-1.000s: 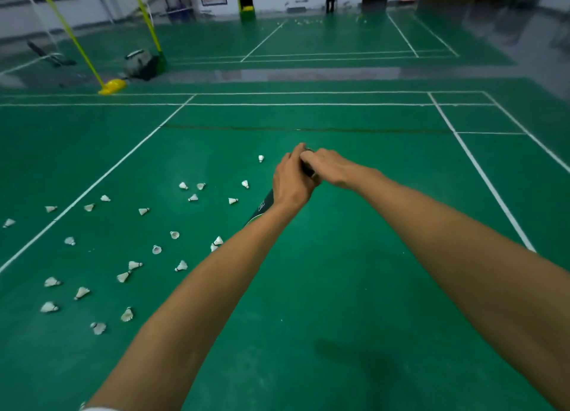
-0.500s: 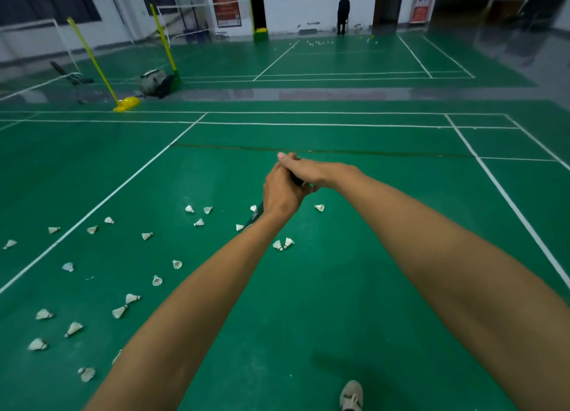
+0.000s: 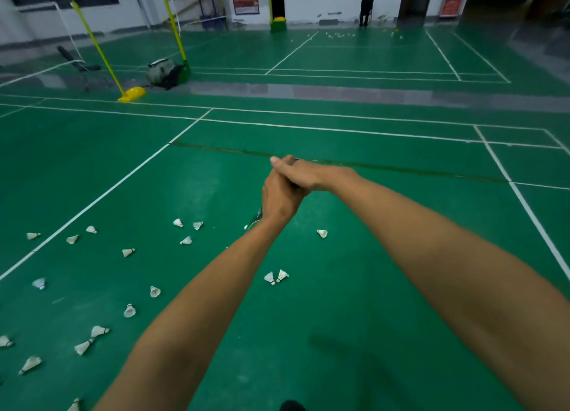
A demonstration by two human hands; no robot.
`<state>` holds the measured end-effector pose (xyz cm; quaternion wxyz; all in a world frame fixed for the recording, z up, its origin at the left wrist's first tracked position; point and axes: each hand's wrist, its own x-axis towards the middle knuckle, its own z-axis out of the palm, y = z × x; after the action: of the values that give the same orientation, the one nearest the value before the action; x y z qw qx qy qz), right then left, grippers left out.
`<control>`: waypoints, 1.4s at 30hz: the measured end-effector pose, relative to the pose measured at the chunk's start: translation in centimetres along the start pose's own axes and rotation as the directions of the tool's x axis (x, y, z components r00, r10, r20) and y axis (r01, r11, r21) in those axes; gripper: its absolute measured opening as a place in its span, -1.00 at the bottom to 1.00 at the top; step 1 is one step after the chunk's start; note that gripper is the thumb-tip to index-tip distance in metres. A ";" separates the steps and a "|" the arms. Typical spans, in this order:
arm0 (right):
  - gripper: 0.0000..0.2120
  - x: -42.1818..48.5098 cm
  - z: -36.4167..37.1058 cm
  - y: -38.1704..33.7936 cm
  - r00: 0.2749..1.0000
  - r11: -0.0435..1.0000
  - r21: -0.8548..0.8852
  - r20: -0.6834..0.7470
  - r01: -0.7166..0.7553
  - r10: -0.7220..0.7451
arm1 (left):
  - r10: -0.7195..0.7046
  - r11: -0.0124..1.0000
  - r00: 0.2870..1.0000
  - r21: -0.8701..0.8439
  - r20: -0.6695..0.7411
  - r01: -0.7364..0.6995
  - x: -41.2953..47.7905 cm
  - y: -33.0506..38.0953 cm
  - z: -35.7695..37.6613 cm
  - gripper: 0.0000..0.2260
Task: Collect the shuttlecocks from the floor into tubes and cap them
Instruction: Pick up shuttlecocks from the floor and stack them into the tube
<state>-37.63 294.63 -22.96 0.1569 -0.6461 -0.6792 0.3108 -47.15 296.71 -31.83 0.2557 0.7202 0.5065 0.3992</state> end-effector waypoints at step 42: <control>-0.57 84.1 -38.7 32.0 0.973 0.836 -0.503 0.046 0.219 -0.227 | -0.313 0.933 0.905 0.085 -0.287 0.349 85.0 -15.6 36.8 -0.51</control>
<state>1.34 384.19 -29.50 0.0227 -0.5835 -0.8059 0.0972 -10.37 382.98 -37.24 0.1996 0.5783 0.6773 0.4087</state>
